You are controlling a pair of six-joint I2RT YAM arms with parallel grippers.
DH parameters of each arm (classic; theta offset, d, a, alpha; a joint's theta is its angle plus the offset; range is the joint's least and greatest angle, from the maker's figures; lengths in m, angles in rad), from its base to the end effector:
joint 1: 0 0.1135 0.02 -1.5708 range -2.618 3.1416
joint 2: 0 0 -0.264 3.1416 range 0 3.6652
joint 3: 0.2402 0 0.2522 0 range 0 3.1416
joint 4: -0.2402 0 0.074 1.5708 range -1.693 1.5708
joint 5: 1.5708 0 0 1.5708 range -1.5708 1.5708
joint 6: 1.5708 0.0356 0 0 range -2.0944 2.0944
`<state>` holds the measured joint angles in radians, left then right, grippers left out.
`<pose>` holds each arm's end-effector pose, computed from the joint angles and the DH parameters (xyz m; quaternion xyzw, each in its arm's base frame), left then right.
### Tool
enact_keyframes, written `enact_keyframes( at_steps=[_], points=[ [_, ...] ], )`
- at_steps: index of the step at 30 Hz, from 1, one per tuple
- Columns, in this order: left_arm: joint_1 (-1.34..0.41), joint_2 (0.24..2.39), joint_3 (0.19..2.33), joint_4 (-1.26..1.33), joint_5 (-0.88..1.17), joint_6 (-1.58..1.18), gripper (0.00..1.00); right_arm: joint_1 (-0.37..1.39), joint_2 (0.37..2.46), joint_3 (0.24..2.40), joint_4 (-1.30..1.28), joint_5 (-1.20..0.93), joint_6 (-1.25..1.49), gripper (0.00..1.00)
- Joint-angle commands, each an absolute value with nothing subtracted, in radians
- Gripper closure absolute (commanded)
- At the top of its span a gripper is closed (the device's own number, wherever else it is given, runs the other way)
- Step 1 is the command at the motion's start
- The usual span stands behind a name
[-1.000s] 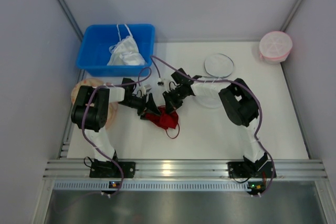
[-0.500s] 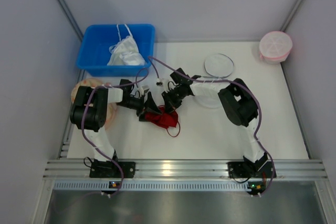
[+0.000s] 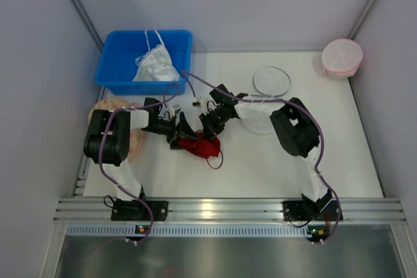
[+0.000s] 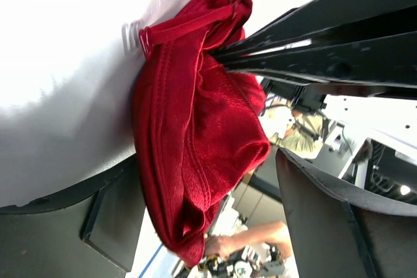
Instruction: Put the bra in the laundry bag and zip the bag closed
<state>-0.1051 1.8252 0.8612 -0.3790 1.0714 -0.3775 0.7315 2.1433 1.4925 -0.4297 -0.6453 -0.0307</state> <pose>0.2911 -0.0621 0.1133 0.0585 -0.8543 0.5158 0.0263 0.3150 0.3115 0.1444 -0.4136 0.8254 0.3679 0.1106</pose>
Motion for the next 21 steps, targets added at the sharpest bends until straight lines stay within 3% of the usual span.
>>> enact_keyframes(
  at_steps=[1, 15, 18, 21],
  points=[
    [-0.086, 1.772, 0.862, -0.321, 1.086, -0.405, 0.19, 0.752, 2.168, 1.491, -0.426, -0.591, -0.075, 1.00],
    [-0.158, 1.767, 0.862, -0.301, 1.077, -0.405, 0.22, 0.759, 2.203, 1.568, -0.451, -0.584, -0.067, 1.00],
    [-0.190, 1.766, 0.861, -0.269, 1.042, -0.431, 0.28, 0.761, 2.206, 1.577, -0.453, -0.586, -0.069, 1.00],
    [-0.195, 1.784, 0.856, -0.238, 1.034, -0.466, 0.45, 0.761, 2.203, 1.580, -0.453, -0.592, -0.069, 1.00]
  ],
)
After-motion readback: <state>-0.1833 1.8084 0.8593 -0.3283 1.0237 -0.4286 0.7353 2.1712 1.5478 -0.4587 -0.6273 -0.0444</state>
